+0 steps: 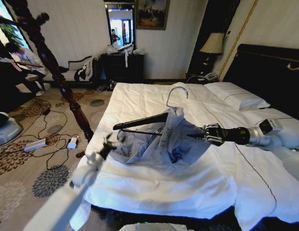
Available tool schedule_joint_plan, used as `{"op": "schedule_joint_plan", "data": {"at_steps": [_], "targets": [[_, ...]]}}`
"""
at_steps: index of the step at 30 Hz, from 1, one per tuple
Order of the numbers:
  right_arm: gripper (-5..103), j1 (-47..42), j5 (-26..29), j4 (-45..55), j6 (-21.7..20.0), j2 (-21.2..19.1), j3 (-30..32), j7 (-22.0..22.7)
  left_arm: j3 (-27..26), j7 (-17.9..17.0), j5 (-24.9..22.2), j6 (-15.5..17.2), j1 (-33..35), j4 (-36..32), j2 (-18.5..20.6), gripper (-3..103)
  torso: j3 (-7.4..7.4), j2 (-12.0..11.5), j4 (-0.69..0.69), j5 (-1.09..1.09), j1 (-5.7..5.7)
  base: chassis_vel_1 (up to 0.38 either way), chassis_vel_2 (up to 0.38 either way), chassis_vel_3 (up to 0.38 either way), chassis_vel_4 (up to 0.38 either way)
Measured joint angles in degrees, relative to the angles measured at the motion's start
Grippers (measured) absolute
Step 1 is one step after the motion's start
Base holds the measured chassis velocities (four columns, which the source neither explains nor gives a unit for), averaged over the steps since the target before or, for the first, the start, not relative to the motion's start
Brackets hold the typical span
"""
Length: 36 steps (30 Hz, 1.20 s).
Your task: Pick up the clothes from the bed and hang them on the clothes hanger.
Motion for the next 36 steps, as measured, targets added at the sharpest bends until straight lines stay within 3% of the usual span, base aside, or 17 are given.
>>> {"op": "schedule_joint_plan", "data": {"at_steps": [7, 11, 18, 25, 28, 30, 35, 36], "targets": [[20, 0.19, -0.12, 0.56, 0.16, 0.32, -0.21, 0.10, 0.27, 1.44, 5.62, -1.68, 6.37, -1.58, -0.60, 100, 0.00, 0.00, 0.00, 0.00, 0.00, 0.000, 0.000, 0.000, 0.000], [20, 0.32, -0.04, 0.87, 0.25, 0.36, -0.20, 0.12, 1.17, 2.11, 4.62, -0.63, 5.80, -1.38, -1.80, 100, 0.00, 0.00, -0.01, 0.00, 0.00, 0.000, 0.000, 0.000, 0.000], [20, 0.64, 0.10, 1.11, 0.37, 0.84, -0.27, 0.35, 3.47, 3.07, -3.01, 2.74, 2.43, 0.77, -4.99, 100, 0.01, 0.00, 0.00, 0.00, 0.01, 0.000, 0.000, 0.000, 0.000], [20, 0.09, 0.55, 2.38, 0.77, 0.70, 0.08, -0.01, 3.99, 1.39, -11.39, 5.27, -5.29, 3.21, -7.81, 100, 0.01, -0.01, -0.01, -0.01, 0.01, 0.000, 0.000, 0.000, 0.000], [20, 0.09, 0.69, 2.72, 0.82, 0.58, 0.09, -0.06, 3.97, 1.20, -12.53, 5.62, -6.95, 3.98, -8.02, 102, 0.01, -0.01, -0.01, -0.01, 0.02, 0.000, 0.000, 0.000, 0.000], [20, 0.26, 0.87, 2.91, 0.91, 0.39, 0.09, -0.12, 4.31, 1.51, -13.88, 6.41, -8.85, 5.24, -8.16, 92, 0.01, -0.01, -0.01, 0.00, 0.02, 0.000, 0.000, 0.000, 0.000], [20, 0.55, 1.40, 2.90, 0.99, 0.26, -0.12, -0.18, 5.00, 2.86, -14.46, 7.10, -9.84, 6.18, -8.52, 84, 0.01, -0.01, 0.00, -0.01, 0.02, 0.000, 0.000, 0.000, 0.000], [20, 0.54, 2.12, 2.90, 0.98, 0.26, -0.25, -0.18, 5.18, 3.31, -14.78, 7.41, -9.97, 6.46, -8.69, 74, 0.01, -0.01, -0.01, 0.00, 0.01, 0.000, 0.000, 0.000, 0.000]]}}
